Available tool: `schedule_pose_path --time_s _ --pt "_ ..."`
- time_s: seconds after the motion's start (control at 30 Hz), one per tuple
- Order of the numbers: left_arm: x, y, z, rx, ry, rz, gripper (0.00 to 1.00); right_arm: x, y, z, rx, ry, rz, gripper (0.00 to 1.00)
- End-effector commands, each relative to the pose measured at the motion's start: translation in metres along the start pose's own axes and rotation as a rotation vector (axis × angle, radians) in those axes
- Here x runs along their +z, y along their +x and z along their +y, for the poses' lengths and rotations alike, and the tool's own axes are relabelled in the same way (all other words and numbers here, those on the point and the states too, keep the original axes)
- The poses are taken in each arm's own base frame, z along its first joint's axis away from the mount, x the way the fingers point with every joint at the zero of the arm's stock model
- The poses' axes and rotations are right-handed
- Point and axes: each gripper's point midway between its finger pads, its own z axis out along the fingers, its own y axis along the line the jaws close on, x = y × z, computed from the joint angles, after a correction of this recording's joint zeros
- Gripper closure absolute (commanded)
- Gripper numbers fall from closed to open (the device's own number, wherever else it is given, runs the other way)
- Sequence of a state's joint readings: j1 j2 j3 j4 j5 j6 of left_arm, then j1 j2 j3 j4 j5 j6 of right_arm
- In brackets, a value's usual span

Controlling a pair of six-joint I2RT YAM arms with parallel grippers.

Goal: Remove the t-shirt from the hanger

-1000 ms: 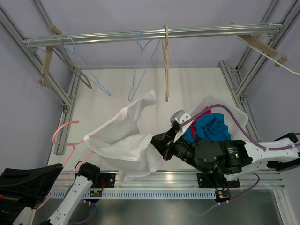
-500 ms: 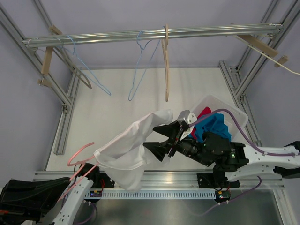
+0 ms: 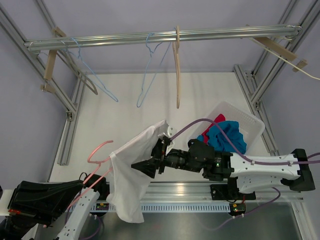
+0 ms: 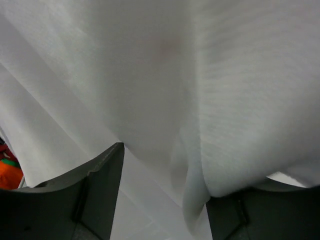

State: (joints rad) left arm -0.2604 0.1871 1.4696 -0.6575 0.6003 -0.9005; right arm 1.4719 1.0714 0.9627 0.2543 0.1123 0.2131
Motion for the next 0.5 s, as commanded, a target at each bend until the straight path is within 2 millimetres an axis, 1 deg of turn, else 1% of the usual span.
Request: schedule_pose_path --time_s 0.0,0.07,0.13,0.17,0.2,0.27,0.3,0.33,0.37,0.4,0.43,0.47 --pt "0.008 -0.003 -0.004 0.001 0.034 0.006 1.0 0.008 -0.021 0.027 0.05 -0.131 -0.074 0.38" --pt "0.008 -0.005 -0.002 0.013 0.024 -0.008 1.0 0.005 -0.023 0.028 0.06 -0.134 -0.082 0.49" --pt "0.008 -0.004 0.001 0.013 0.016 -0.011 1.0 0.001 -0.026 0.026 0.081 -0.121 -0.088 0.69" --pt "0.009 -0.003 0.005 0.007 0.007 -0.009 1.0 -0.002 -0.028 0.023 0.087 -0.102 -0.093 0.82" --pt "0.01 -0.002 0.008 0.005 0.003 -0.008 1.0 -0.008 -0.033 0.013 0.094 -0.046 -0.107 0.86" --pt "0.011 0.0 0.011 0.002 -0.004 -0.005 1.0 -0.017 -0.042 0.001 0.099 0.02 -0.133 0.94" --pt "0.011 0.0 0.011 0.003 -0.004 -0.005 1.0 -0.029 -0.054 -0.014 0.102 0.104 -0.164 0.96" --pt "0.01 0.0 0.011 0.003 -0.004 -0.005 1.0 -0.037 -0.06 -0.021 0.101 0.149 -0.181 0.99" --pt "0.011 -0.001 0.011 0.008 -0.006 -0.007 1.0 -0.053 -0.082 -0.025 0.106 0.181 -0.233 1.0" --pt "0.01 -0.001 0.01 0.012 -0.003 -0.009 1.0 -0.065 -0.09 -0.04 0.087 0.266 -0.249 1.0" --pt "0.01 -0.002 0.01 0.015 -0.004 -0.011 1.0 -0.076 -0.101 -0.046 0.078 0.303 -0.271 1.0" --pt "0.01 -0.003 0.01 0.017 -0.007 -0.014 1.0 -0.089 -0.128 -0.046 0.08 0.325 -0.321 1.0"
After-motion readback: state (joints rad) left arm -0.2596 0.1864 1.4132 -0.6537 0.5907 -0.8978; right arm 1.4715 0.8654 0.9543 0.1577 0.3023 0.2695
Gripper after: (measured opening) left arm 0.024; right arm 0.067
